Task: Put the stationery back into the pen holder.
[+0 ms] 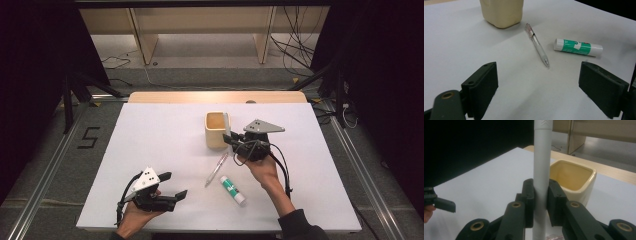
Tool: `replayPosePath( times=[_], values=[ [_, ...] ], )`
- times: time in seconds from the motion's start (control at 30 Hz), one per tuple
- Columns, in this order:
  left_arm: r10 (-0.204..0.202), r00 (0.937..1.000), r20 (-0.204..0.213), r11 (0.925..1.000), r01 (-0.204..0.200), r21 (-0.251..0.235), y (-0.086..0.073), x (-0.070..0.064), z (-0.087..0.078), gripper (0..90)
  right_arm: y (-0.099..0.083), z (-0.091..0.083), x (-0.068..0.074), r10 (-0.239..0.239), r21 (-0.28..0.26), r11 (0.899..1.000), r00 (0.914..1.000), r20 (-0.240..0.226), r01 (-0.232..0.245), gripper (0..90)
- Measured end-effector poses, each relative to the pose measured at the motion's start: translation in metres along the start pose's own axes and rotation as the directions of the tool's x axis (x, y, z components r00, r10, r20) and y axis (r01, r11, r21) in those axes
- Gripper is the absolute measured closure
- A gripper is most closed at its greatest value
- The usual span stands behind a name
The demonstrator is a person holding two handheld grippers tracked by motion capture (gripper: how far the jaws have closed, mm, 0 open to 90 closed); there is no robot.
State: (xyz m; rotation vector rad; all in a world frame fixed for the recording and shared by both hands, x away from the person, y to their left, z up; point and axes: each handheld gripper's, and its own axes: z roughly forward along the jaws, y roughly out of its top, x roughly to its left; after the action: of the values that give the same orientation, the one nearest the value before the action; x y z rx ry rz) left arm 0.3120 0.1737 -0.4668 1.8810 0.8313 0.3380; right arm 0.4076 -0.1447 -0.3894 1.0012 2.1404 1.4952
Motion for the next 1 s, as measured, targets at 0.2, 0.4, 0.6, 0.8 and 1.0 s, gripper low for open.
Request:
replayPosePath(
  times=[0.2,0.4,0.6,0.8,1.0],
  values=[
    [-0.003,0.9998,-0.021,1.0000,0.003,-0.008,-0.002,0.000,-0.001,15.7,0.009,0.011,-0.005,0.037,-0.008,0.999,0.9993,-0.005,-0.037,77.9],
    [0.007,0.9996,-0.027,0.9998,-0.008,-0.021,-0.002,-0.001,-0.002,15.7,0.026,0.018,-0.007,0.051,-0.016,0.999,0.9987,-0.006,-0.051,77.9],
    [0.002,0.9994,-0.036,0.9998,-0.002,-0.022,-0.003,0.001,-0.002,15.9,0.039,0.029,-0.011,0.075,-0.018,0.997,0.9971,-0.013,-0.075,77.8],
    [-0.001,0.9994,-0.036,0.9998,0.000,-0.022,-0.004,0.001,-0.002,15.9,0.049,0.038,-0.015,0.106,-0.024,0.994,0.9943,-0.016,-0.106,77.9],
    [-0.004,0.9992,-0.041,0.9997,0.003,-0.024,-0.004,0.002,-0.003,15.9,0.055,0.047,-0.022,0.143,-0.029,0.989,0.9898,-0.006,-0.143,77.9]
  ],
)
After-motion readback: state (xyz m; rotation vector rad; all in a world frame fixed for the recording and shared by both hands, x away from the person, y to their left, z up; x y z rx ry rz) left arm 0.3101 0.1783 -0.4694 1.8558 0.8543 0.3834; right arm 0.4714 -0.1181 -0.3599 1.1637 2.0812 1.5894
